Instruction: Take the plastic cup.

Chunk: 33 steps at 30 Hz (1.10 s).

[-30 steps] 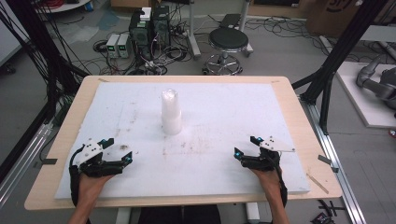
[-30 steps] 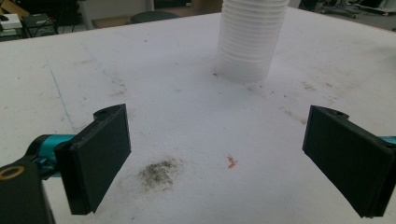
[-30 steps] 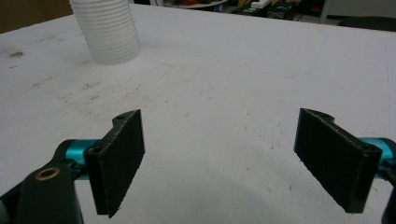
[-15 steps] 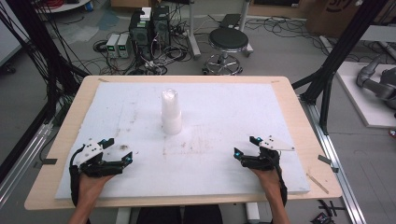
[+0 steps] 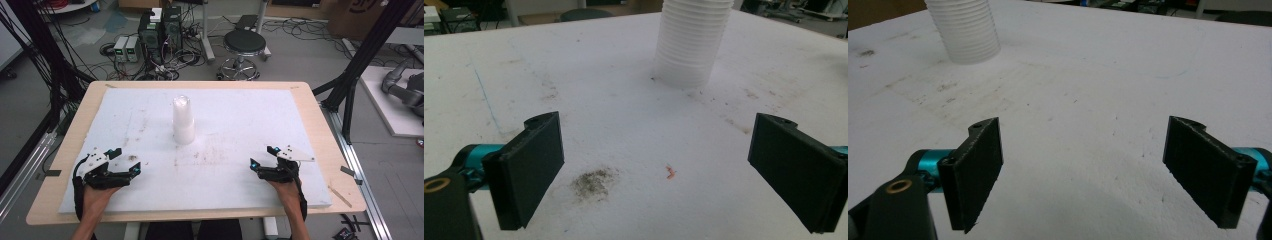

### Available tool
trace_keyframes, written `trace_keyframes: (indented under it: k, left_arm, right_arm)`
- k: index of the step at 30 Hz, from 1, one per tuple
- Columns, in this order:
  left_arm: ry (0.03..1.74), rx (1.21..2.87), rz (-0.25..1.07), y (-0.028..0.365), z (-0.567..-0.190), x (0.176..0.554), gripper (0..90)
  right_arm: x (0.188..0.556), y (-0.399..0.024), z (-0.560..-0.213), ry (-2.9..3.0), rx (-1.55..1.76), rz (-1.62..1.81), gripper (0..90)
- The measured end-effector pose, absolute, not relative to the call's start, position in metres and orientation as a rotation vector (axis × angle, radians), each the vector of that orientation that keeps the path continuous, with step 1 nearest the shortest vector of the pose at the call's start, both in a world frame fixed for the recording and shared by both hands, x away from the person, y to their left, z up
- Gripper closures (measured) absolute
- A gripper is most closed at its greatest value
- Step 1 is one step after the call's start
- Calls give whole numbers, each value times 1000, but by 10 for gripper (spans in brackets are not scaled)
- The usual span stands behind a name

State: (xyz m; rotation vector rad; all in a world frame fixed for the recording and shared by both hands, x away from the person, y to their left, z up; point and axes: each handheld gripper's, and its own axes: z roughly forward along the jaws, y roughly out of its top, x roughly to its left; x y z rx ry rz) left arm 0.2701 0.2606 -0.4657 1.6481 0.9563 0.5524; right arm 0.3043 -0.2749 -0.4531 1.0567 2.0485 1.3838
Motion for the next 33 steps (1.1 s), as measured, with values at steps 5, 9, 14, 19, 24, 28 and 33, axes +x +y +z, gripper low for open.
trace_keyframes:
  k: [5,9,14,19,24,28,33]
  left_arm:
    - [918,1644,550,262,-453,271,76]
    - [873,1628,541,268,-436,273,76]
    - [804,1614,496,279,-407,286,76]
    - [721,1623,461,280,-383,300,76]
    - [659,1650,433,279,-363,316,77]
    - [622,1667,424,278,-349,328,76]
    - [584,1703,392,276,-337,345,76]
  right_arm:
    - [305,-275,-453,2052,1056,1383,158]
    - [305,-275,-453,2052,1053,1379,158]
    - [306,-275,-453,2058,1064,1385,158]
    - [306,-274,-453,2061,1051,1373,159]
    - [306,-275,-453,2062,1052,1375,158]
    - [306,-274,-453,2067,1065,1376,158]
    - [306,-274,-453,2071,1059,1370,158]
